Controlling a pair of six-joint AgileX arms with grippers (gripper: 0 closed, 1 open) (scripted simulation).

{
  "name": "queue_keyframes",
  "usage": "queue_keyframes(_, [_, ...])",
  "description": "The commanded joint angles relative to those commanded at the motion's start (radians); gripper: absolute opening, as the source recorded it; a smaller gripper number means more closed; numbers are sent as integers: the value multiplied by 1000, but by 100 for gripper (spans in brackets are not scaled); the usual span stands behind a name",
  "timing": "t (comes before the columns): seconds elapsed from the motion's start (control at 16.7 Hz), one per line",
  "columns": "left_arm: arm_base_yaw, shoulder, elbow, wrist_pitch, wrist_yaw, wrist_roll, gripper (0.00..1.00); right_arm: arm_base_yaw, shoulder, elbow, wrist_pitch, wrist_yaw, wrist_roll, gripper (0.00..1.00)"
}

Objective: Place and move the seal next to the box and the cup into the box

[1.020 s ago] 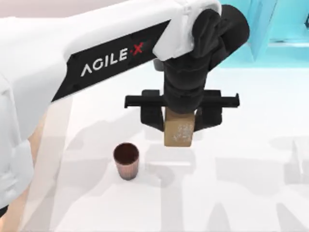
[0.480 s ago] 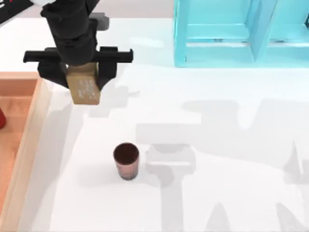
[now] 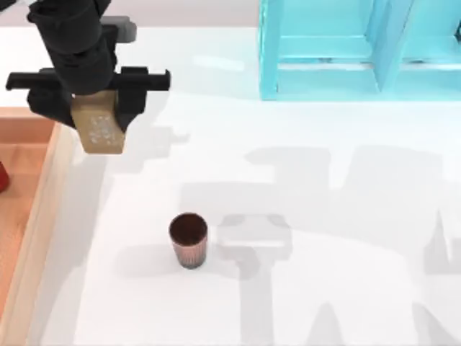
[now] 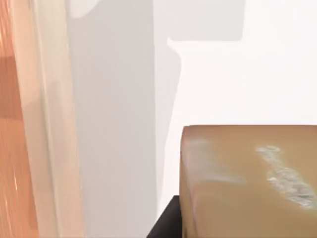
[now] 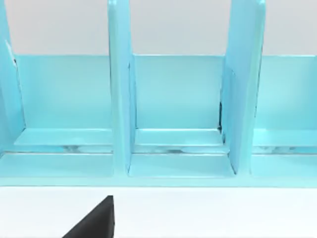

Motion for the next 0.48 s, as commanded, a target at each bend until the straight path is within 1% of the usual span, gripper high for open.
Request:
queue_keyframes(0.12, [3, 5, -36, 38, 1, 2, 0, 0, 0, 0, 0, 0, 0, 100])
queue_keyframes(0.36, [7, 23, -153, 189, 2, 5, 0, 0, 0, 0, 0, 0, 0, 100])
queue_keyframes(0.48, [10, 35, -192, 232, 3, 7, 0, 0, 0, 0, 0, 0, 0, 100])
